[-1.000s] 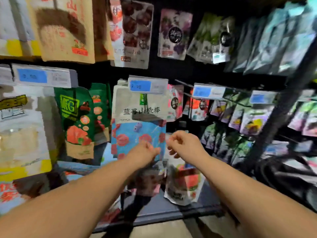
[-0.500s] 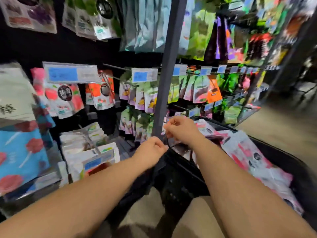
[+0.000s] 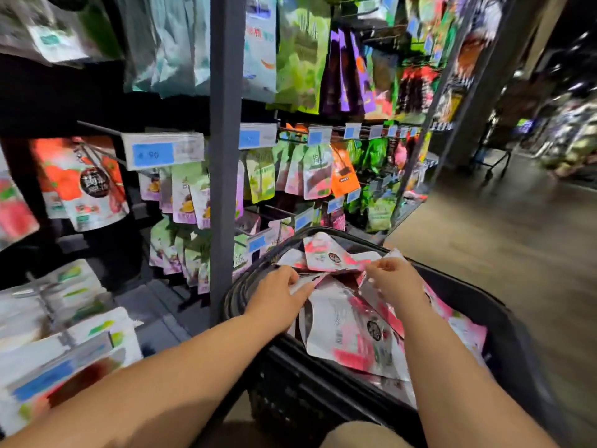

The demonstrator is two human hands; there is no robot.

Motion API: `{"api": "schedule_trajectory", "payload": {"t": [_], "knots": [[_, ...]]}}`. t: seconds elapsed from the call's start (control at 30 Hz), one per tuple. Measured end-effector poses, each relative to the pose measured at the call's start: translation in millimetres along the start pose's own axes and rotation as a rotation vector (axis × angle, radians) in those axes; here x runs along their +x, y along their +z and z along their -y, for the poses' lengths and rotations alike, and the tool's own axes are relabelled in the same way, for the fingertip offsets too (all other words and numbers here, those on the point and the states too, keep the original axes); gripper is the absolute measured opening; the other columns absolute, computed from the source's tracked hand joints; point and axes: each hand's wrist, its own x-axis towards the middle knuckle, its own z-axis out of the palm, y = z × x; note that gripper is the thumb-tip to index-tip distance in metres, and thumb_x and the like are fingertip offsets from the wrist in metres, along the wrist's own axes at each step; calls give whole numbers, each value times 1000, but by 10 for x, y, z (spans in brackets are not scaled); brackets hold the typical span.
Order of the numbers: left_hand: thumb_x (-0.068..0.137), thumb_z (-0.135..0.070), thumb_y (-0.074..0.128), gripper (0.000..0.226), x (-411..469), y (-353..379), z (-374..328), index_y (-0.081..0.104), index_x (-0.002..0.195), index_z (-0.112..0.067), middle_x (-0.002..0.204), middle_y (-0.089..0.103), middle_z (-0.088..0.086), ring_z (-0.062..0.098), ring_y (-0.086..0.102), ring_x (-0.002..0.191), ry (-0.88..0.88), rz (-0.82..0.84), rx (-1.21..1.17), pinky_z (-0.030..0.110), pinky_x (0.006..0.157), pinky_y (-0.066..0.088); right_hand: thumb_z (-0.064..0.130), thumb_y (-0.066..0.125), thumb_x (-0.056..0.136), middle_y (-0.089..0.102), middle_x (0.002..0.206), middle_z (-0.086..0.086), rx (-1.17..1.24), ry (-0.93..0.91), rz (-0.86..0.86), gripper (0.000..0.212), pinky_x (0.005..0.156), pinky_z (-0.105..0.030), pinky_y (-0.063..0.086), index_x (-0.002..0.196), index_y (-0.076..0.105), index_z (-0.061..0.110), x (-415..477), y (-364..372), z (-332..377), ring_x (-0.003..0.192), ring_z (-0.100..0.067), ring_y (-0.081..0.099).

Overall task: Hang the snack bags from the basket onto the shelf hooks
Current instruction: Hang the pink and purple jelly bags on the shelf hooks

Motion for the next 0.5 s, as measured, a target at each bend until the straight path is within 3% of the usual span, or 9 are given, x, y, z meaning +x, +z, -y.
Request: {"api": "schedule_trajectory", "payload": {"t": [0.07, 0.17, 0.27, 0.4, 0.5], "knots": [[93, -50, 56, 32, 27, 30, 14, 55, 106, -21, 109, 57, -2, 21, 54, 106, 4, 14, 51, 30, 78, 36, 30, 72, 84, 69, 81, 0, 12, 18, -10, 12, 82, -44, 54, 77, 65, 23, 71, 29, -129, 78, -26, 65], [94, -52, 53, 36, 26, 31, 19, 55, 115, -23, 115, 54, -5, 18, 51, 113, 3, 40, 92, 31, 88, 40, 30, 71, 87, 70, 85, -2, 78, -8, 10, 9, 69, -34, 50, 90, 67, 22, 135, 106, -222, 62, -21, 64], [94, -55, 52, 37, 27, 25, 11, 55, 115, -26, 110, 51, -9, 17, 51, 112, -15, 61, 105, 31, 90, 41, 29, 69, 90, 66, 81, 6, 0, -93, 66, 4, 66, -26, 40, 92, 69, 25, 212, 105, -169, 71, -12, 59], [93, -61, 48, 41, 37, 26, 11, 53, 118, -28, 118, 54, -7, 17, 50, 115, -39, 80, 131, 34, 90, 42, 22, 65, 94, 60, 69, 11, -68, -151, 189, 8, 52, -22, 35, 97, 71, 26, 358, 2, -108, 46, 2, 50], [94, -62, 44, 42, 23, 40, 7, 51, 121, -31, 124, 53, -9, 16, 48, 117, -28, 76, 182, 32, 83, 37, 18, 68, 92, 67, 83, 6, -186, -200, 240, 13, 59, -20, 42, 101, 71, 27, 391, -74, -115, 66, -3, 56]]}}
